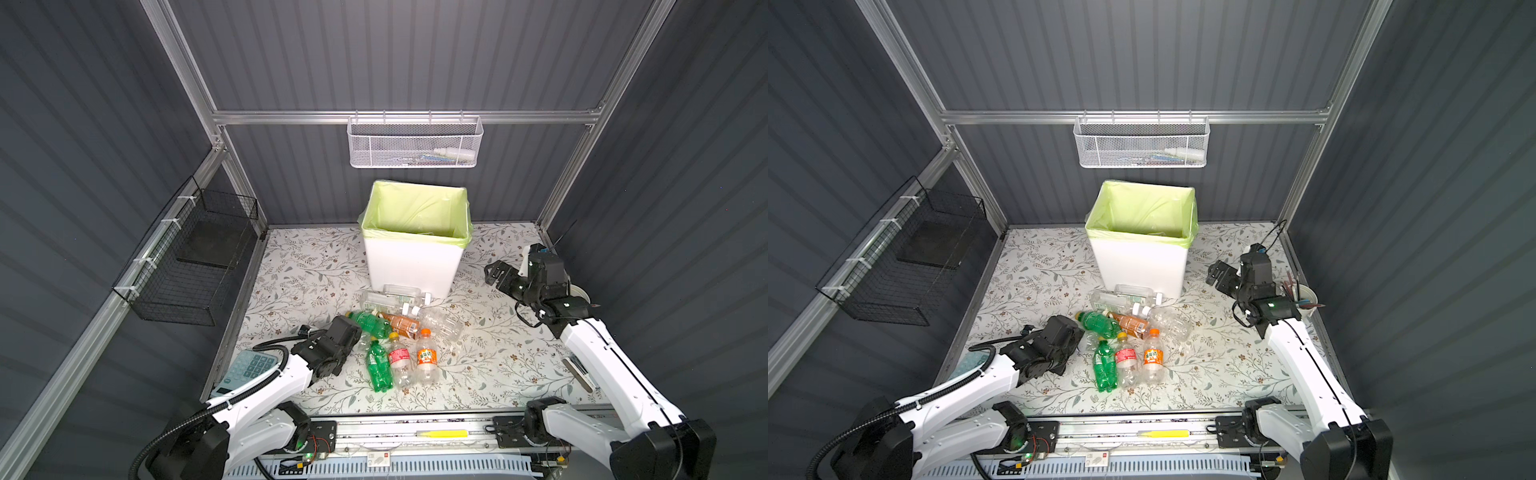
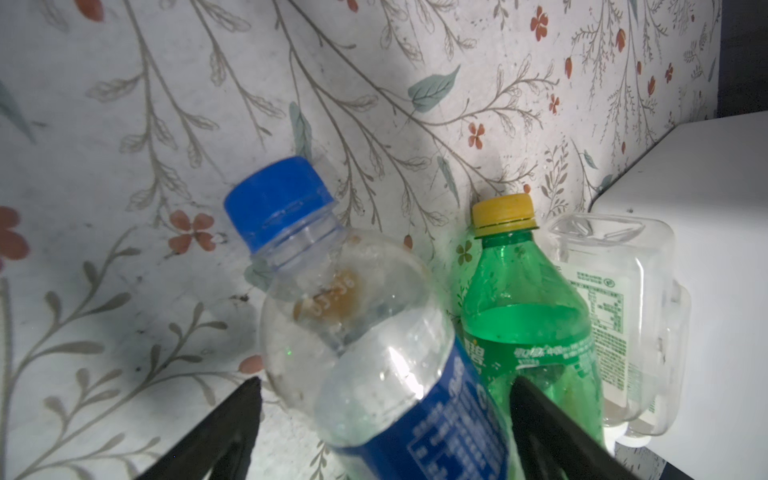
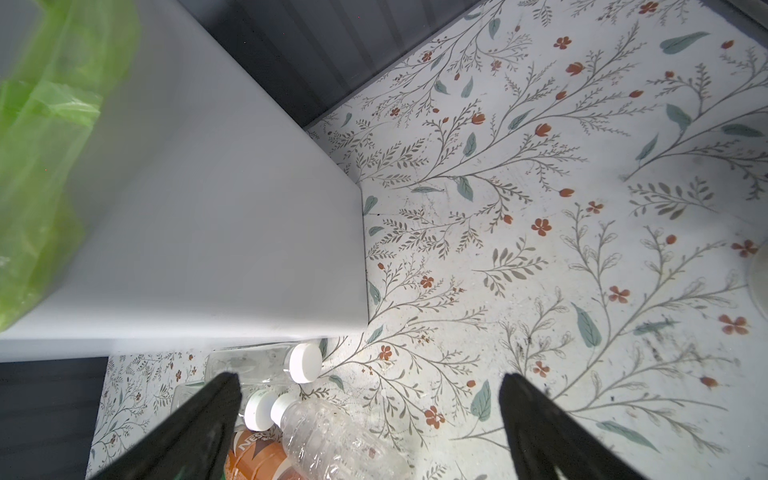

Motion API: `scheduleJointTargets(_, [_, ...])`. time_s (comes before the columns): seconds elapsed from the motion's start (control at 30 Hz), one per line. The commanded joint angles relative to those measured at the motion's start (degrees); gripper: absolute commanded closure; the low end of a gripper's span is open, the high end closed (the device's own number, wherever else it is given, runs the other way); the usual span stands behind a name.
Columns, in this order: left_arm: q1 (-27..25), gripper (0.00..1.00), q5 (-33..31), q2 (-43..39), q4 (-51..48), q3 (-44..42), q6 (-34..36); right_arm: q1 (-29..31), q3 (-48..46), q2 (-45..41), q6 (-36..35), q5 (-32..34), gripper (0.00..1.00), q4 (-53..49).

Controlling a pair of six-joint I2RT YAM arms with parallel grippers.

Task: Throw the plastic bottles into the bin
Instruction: 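Grasp the second water bottle with the left gripper while the right withdraws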

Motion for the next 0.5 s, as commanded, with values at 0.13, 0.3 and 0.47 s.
scheduleJointTargets(0.13, [0.4, 0.12, -0.8, 1.3, 4.2, -2.4, -3.1, -0.1, 1.4, 0.4, -1.0, 0.5, 0.01, -0.8])
scheduleJointTargets(0.3, [0.9, 0.18, -1.1, 1.5, 6.1, -3.5, -4.2, -0.1, 1.6, 0.5, -1.3, 0.6, 0.01, -0.9])
scheduleJointTargets(0.47, [1.2, 0.21, -1.7, 1.9, 7.5, -3.7, -4.5, -0.1, 1.9, 0.7, -1.6, 0.8, 0.01, -0.9])
